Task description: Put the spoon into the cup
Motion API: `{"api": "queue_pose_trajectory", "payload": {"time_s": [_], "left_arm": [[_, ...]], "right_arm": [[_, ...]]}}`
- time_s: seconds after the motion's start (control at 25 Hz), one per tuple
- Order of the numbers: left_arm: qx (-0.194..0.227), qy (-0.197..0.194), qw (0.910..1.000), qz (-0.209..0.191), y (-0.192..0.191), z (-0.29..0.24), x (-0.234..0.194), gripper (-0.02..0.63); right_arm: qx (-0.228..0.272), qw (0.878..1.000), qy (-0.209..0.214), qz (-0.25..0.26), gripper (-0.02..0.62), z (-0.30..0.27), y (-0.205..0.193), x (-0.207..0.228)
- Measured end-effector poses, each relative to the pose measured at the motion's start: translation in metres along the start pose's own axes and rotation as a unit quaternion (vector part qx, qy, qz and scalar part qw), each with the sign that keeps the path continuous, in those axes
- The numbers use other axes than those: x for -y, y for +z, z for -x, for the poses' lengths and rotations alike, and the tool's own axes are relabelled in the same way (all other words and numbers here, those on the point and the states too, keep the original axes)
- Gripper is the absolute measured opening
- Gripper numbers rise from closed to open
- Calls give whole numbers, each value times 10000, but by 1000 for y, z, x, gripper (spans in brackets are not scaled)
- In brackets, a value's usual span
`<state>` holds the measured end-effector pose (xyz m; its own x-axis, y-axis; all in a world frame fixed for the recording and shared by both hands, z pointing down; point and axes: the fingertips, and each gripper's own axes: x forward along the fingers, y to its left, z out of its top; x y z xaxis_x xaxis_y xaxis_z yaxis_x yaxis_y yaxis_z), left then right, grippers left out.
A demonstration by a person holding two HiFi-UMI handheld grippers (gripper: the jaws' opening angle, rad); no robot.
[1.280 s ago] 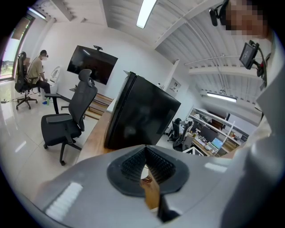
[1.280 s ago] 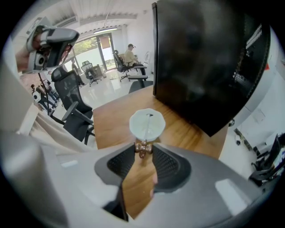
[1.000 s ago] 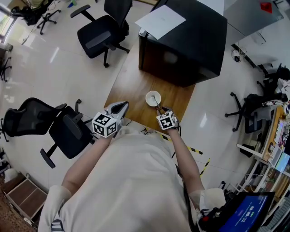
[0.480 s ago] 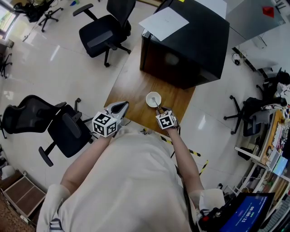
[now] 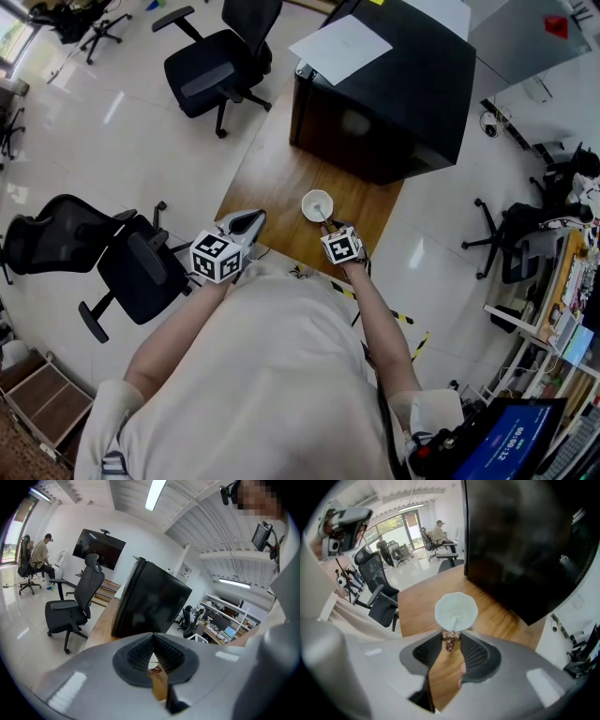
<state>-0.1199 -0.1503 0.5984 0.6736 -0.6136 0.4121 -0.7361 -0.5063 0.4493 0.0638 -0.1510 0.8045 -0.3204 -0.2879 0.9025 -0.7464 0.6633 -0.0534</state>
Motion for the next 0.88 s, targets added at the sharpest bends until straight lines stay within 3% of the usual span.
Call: {"api": "queue_pose_trajectory", "payload": {"time_s": [0.44, 0.56, 0.64, 0.88], "left_arm": [[16, -2, 10000, -3, 3, 4, -1, 0], [12, -26, 10000, -1, 5, 6, -4, 0], [18, -75, 10000, 0, 5, 8, -5, 0], [35, -236, 9997, 16, -1, 22, -20, 0]], "right_arm": [[-157, 9995, 80, -260, 130, -17, -11, -1], [-179, 9988, 20, -465, 177, -15, -17, 0], [9, 9985, -118, -537, 207, -8, -12, 3], [682, 9910, -499, -1042, 212, 21, -6, -7]]}}
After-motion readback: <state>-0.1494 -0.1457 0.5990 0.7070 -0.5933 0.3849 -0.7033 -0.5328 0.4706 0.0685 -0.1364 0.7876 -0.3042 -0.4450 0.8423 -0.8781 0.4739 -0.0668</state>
